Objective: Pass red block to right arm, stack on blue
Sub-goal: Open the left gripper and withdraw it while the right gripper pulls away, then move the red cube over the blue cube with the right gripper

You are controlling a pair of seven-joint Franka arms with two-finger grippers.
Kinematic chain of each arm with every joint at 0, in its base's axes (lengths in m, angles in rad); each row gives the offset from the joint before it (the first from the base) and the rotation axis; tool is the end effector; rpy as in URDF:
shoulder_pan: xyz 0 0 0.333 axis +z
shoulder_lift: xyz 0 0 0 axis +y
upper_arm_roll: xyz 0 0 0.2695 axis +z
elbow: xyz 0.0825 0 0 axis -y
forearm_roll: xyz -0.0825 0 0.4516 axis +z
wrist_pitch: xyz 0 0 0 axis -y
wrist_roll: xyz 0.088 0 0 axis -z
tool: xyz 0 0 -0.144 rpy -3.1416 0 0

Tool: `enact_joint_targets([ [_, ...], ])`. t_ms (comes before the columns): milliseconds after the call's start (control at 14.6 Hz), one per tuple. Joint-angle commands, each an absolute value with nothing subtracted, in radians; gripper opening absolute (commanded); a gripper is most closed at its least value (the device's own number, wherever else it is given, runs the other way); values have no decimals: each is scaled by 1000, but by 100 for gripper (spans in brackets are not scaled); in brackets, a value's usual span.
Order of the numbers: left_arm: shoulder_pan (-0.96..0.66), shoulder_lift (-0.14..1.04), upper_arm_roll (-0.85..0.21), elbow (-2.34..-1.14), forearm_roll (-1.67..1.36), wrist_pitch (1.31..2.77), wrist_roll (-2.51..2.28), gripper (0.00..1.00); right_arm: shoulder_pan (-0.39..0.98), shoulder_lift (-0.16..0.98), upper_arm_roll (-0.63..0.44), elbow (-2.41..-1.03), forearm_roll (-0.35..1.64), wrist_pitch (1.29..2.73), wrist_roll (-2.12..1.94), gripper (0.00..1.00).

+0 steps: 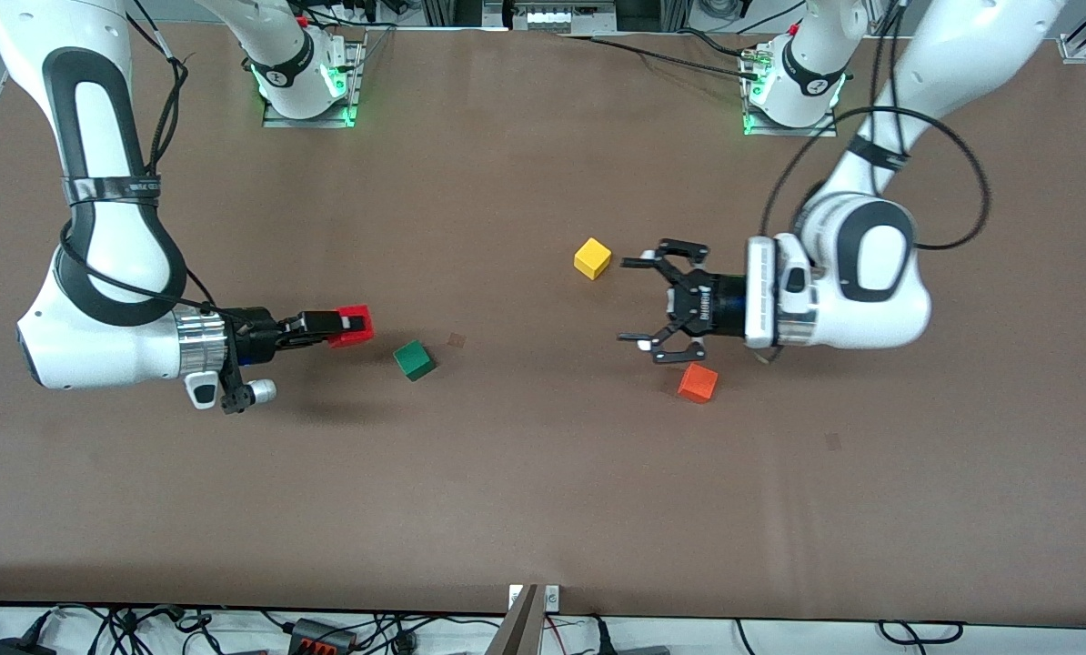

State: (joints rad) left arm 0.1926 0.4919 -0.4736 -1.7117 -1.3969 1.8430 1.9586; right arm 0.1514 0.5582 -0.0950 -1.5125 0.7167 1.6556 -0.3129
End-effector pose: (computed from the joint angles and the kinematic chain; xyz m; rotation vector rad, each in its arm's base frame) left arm 0.6571 -0.2816 0.3007 1.2823 -1.1782 0.9685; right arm 0.6796 0.1328 0.2330 -2.4229 -0.1898 0.3924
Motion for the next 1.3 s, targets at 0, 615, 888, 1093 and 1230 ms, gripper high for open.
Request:
enact_joint_targets([
  [0,259,480,-480,-1614,-1176,1708,1730,100,152,545,-124,-1503,495,1648,-273,0],
  [615,308,476,-480,-1425,-642,1366,1202,100,170,365,-216,-1892,86,2033,-270,0],
  [888,224,326,-359,-1427,-467,1252,936,100,183,328,-221,-1971,-10,2097,-160,0],
  [1093,97,197,-142,-1486,-312,1241,892,100,175,318,-222,-2019,-51,2201,-130,0],
  [1230,49,151,-65,-1497,-223,1249,769,100,163,316,-229,-2020,-52,2238,-130,0],
])
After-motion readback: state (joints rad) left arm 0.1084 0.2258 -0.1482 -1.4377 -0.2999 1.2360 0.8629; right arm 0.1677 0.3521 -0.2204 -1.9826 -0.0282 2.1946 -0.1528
